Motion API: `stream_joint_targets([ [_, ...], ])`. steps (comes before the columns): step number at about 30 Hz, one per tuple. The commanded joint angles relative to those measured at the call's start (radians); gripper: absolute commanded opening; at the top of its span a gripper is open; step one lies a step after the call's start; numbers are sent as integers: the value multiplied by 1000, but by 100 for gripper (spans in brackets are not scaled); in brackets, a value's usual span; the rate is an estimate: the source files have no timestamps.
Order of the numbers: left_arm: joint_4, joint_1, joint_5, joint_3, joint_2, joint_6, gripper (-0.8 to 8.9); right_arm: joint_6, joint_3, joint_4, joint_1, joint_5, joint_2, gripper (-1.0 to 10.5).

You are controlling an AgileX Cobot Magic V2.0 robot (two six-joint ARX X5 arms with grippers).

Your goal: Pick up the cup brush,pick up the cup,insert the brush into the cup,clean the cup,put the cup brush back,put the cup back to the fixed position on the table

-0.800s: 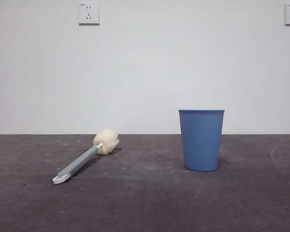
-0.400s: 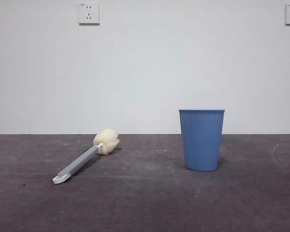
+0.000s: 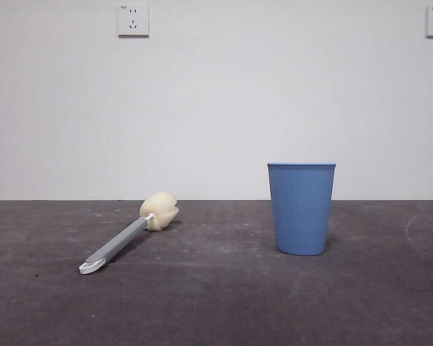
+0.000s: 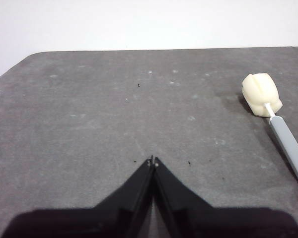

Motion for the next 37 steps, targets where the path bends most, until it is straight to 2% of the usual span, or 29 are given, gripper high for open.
stream_joint_targets([
  [1,6,4,-2,-14,-2,-8,-3,2,0,4,2,3,-2,2],
  [2,6,4,-2,-14,-2,-8,-3,-13,0,7,2,4,-3,2],
  [4,6,4,-2,-14,-2,-8,-3,-90,0,26,-1,44,-6,2],
  [7,6,4,-2,-14,-2,-8,-3,-132,-1,111,-21,180,-40,2],
  [11,6,4,-2,-14,-2,-8,-3,-138,-15,260,-66,214,-116,3],
  [15,6,4,-2,-14,-2,-8,-3,-193,-74,377,-125,295,-202,2],
  [18,6,4,-2,-14,-2,-8,-3,-221,-177,504,-175,303,-278,2],
  [23,6,4,-2,-14,-2,-8,-3,-216,-409,716,-251,301,-423,2],
  [27,6,4,-2,-14,-2,-8,-3,-164,-608,857,-304,298,-520,2],
  [31,6,4,-2,-14,-2,-8,-3,-129,-759,907,-352,298,-599,2],
  [37,6,4,-2,-14,-2,-8,-3,-101,-877,909,-403,290,-639,2],
])
